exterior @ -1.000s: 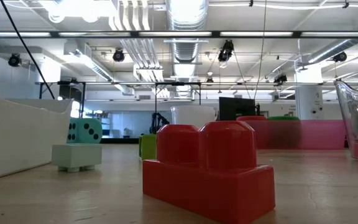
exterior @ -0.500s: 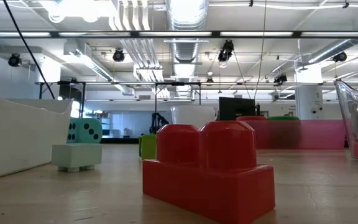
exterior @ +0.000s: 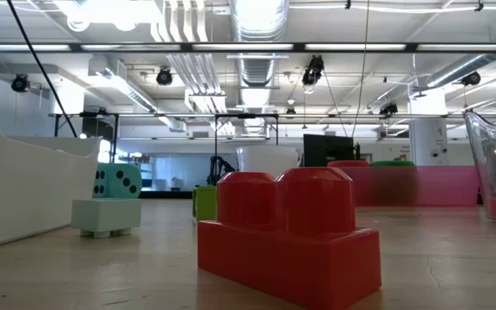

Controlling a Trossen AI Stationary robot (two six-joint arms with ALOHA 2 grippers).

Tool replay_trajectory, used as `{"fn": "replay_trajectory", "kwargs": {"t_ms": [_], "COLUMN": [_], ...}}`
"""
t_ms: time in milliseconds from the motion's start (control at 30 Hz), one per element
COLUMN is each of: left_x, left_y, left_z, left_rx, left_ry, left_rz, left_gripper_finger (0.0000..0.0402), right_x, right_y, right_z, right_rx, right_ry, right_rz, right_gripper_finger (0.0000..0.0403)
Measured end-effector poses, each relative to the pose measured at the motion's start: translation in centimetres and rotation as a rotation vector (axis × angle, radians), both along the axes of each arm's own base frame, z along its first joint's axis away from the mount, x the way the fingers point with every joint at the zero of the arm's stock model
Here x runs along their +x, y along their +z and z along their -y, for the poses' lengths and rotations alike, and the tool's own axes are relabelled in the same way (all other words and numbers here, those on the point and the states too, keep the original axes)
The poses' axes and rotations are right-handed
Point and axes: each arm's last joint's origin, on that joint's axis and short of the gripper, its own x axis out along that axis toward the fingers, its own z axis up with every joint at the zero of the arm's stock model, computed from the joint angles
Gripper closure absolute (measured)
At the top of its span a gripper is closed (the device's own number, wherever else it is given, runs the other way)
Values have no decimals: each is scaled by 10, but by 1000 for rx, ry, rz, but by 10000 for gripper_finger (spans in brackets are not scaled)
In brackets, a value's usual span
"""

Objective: Pick & Place Toys
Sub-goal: Put the light yellow game piece into the transparent bin

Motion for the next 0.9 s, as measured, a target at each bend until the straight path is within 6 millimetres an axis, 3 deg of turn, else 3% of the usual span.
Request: {"fn": "replay_trajectory", "kwargs": {"t_ms": [367,600,900], "left_x": [-4,-22,-47], "left_y": [3,1,-3], "left_z": [0,-5,-14], "left_rx": [91,144,216], "left_ry": [-20,0,107], "left_rz": [32,-73,-226], "left_gripper_finger": [158,142,141], "right_x": [-3,-35,-91], "right_y": [0,8,-19], "right_z": [-1,6,14], "right_rx": [50,342,792], "right_ry": [-4,-58,-124], "right_rz": [2,-21,-526], "right_gripper_finger": [318,318,318]}}
